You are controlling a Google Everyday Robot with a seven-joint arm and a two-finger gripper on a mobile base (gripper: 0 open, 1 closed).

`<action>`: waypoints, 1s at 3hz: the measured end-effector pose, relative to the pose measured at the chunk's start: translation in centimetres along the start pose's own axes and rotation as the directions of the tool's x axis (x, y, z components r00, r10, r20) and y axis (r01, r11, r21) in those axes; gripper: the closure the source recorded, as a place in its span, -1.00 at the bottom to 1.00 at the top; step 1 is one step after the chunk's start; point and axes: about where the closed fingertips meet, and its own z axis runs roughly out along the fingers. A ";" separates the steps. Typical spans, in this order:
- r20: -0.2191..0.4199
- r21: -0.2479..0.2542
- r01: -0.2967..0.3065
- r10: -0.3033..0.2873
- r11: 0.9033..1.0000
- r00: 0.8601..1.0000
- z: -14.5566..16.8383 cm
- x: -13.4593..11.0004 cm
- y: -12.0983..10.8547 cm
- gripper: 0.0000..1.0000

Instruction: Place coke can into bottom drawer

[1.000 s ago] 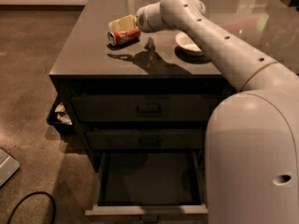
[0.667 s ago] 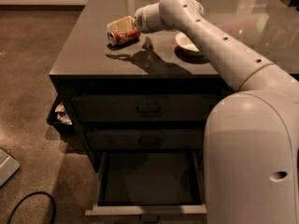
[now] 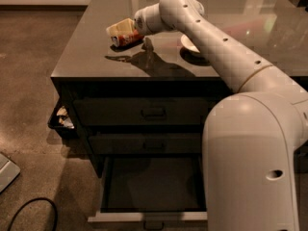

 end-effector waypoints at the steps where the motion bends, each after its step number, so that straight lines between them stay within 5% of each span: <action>1: -0.021 -0.001 0.005 -0.005 1.000 1.000 0.9 0.3 0.2 -1.00; 3: -0.099 0.029 0.008 -0.005 1.000 0.995 2.2 1.0 0.2 -0.20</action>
Offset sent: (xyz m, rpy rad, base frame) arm 0.0118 0.0108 -0.0138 -0.0885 0.0608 -0.0146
